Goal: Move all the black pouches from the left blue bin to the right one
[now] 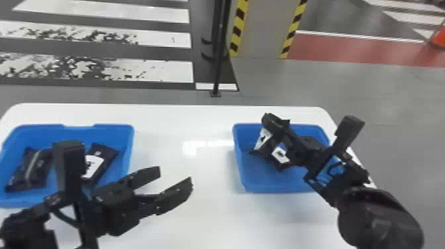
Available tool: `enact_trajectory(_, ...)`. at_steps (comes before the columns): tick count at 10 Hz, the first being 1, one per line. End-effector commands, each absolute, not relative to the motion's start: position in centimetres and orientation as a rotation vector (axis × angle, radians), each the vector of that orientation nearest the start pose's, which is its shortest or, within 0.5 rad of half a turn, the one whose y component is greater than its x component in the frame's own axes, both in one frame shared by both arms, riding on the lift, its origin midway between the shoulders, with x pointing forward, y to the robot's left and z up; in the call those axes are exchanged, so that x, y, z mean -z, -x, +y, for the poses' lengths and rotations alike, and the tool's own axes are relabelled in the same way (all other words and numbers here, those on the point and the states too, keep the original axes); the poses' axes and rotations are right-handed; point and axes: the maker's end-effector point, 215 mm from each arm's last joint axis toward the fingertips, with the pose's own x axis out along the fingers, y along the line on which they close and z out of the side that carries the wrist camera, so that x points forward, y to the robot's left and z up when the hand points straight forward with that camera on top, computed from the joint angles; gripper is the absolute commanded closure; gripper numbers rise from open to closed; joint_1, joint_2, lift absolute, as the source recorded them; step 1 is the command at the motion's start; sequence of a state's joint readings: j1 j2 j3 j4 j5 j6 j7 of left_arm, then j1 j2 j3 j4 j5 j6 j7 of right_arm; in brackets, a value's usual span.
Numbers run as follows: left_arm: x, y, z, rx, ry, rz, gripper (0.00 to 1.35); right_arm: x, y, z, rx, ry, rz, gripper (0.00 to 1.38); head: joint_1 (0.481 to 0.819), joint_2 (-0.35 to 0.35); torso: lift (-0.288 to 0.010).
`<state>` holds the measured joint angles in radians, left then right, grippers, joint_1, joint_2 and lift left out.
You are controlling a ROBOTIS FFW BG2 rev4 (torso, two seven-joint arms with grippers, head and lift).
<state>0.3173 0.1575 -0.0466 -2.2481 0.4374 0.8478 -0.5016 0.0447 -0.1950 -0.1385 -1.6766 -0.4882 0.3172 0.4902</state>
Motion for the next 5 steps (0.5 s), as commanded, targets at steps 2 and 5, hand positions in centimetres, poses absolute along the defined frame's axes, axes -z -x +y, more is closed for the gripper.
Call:
enact_trajectory(2, 35.1, -40.9, 8.1, 0.727, 0.332, 0.465, 0.18, 36.8, -58.0, -29.0, -0.314, -0.262, 0.182, 0.49, 0.695, -0.225, -0.140)
enact_trajectory(5, 35.6, -42.3, 12.5, 0.630, 0.295, 0.465, 0.18, 34.8, -55.3, -29.3, -0.276, -0.144, 0.088, 0.15, 0.695, -0.222, -0.140)
